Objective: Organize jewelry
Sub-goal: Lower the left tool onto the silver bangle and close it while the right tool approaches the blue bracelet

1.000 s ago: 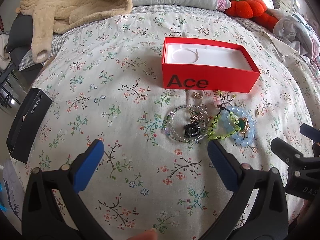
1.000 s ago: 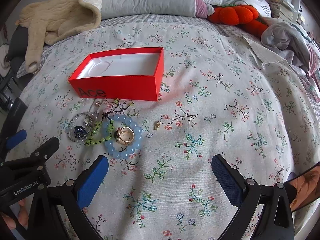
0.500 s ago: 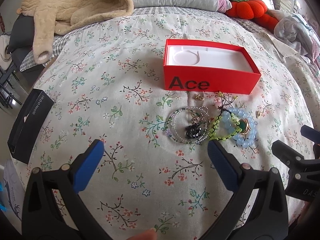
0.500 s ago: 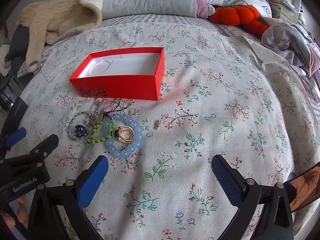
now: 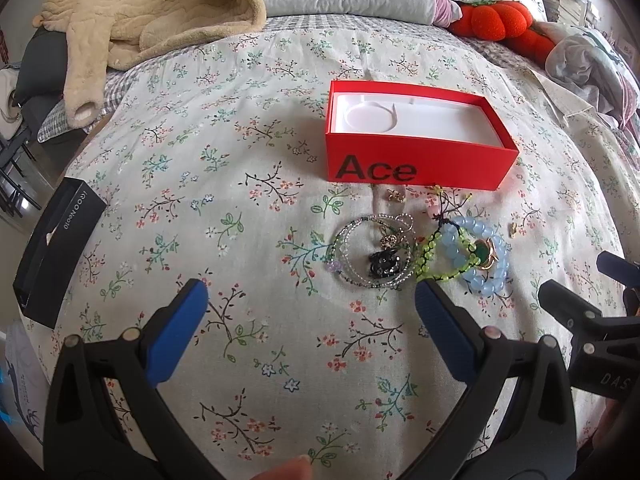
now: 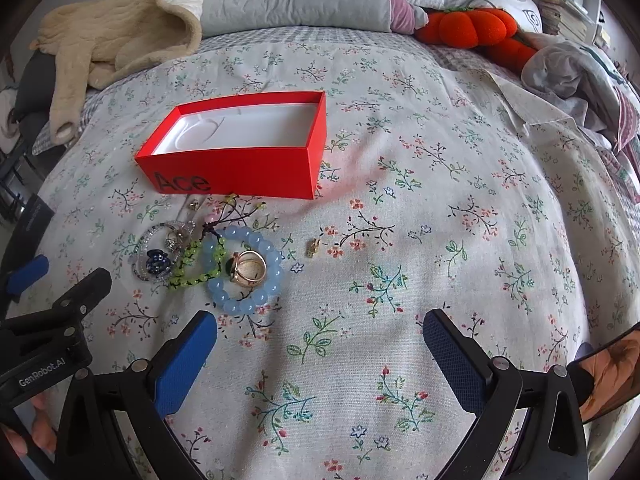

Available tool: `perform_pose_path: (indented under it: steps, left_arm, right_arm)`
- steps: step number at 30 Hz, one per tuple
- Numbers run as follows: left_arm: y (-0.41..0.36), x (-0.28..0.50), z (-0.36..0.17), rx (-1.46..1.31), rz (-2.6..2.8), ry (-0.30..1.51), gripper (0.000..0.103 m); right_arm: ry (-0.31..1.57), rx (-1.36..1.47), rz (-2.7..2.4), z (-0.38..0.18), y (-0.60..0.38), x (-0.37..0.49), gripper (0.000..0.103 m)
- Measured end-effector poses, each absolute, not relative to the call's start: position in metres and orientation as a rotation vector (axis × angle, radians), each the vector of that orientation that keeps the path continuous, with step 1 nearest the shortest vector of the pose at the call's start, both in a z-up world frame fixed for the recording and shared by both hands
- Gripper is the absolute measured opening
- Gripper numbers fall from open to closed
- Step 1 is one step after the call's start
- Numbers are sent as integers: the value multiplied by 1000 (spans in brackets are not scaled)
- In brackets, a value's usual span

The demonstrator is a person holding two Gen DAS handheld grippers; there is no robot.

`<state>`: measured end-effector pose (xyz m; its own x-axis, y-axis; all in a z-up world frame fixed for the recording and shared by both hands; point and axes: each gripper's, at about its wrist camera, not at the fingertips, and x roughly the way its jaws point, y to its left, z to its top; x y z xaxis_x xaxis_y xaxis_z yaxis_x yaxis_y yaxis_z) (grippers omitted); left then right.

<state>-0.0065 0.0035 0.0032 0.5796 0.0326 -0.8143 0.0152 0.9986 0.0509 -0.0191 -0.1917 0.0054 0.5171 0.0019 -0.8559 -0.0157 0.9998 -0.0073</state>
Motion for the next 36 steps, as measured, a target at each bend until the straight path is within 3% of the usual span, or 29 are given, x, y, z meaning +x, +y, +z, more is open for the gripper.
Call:
perform_pose_path:
  steps: [8,22,25,28,29,33,36]
  left_arm:
    - [2,-2,1,48,-45,977,103]
    - [14,46,15,-106,-229,1145,101]
    - [19,59,3,-150,-262,1158,85]
    - [27,67,-15,-211,-278,1191,62]
    - [28,70,-20,-227,-280,1208,54]
    - [27,82,-29,-229,-296,1223,43]
    - [28,90,-37,-238,-307,1252,29]
  right_arm:
    - [1049,-44,48,7,-190,-13,103]
    - [1177,184,192,29,-217,27,103]
    - [1180,241,228,20,-219,37,101]
    - [1190,337,270,5,-224,44,87]
    - [1202,352,274,0,-225,47,78]
    - [1209,351,275,-9,-224,61,64]
    - [1219,345,273,-15,-224,68,56]
